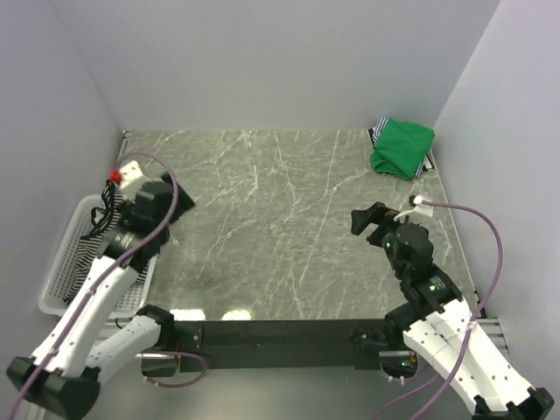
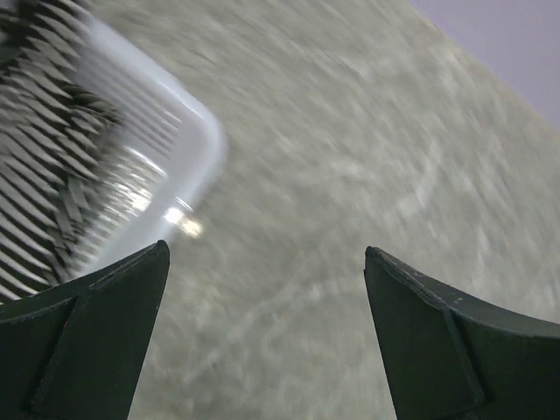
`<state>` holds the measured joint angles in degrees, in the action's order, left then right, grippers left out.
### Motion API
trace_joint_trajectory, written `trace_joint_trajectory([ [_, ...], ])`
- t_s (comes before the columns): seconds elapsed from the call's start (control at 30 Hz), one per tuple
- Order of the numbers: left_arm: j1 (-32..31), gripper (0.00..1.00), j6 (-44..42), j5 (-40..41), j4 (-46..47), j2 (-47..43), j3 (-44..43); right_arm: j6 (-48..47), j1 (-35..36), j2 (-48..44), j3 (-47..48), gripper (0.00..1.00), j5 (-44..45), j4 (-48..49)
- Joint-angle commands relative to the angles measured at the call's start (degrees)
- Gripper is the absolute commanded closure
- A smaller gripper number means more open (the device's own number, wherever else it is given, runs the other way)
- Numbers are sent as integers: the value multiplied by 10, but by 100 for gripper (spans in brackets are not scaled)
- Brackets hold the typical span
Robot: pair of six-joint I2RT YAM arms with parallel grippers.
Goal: Fold and stack the tank tops
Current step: Grab the tank top from the pile
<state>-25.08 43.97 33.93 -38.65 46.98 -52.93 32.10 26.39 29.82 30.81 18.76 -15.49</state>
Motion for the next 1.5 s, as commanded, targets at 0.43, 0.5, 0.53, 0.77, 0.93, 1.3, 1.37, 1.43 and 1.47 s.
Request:
trace_joint_trajectory([
  [0.43, 368, 1, 169, 70, 2, 276, -52, -5, 3, 6, 27, 0, -50, 3],
  [0.5, 373, 1, 160, 96, 16, 317, -71, -5, 2, 4, 24, 0, -53, 5],
  [0.53, 376, 0, 156, 101, 16, 332, -80, -7, 2, 5, 22, 0, -57, 8],
  [0.77, 405, 0, 127, 86, 7, 445, -145, -8, 2, 26, 27, 0, -67, 5],
  [0.93, 405, 7, 122, 62, 23, 484, -141, -10, 2, 34, 35, 0, -70, -2],
  [1.3, 407, 99, 123, 14, 34, 430, -123, -12, 2, 30, 29, 0, -82, 6],
  [1.37, 407, 99, 117, 10, 31, 390, -131, -12, 2, 28, 27, 0, -85, 8],
  [1.43, 407, 99, 102, 3, 35, 334, -133, -13, 2, 23, 26, 0, -89, 11],
  [1.47, 407, 99, 94, 1, 38, 313, -136, -13, 3, 23, 26, 0, -91, 11],
])
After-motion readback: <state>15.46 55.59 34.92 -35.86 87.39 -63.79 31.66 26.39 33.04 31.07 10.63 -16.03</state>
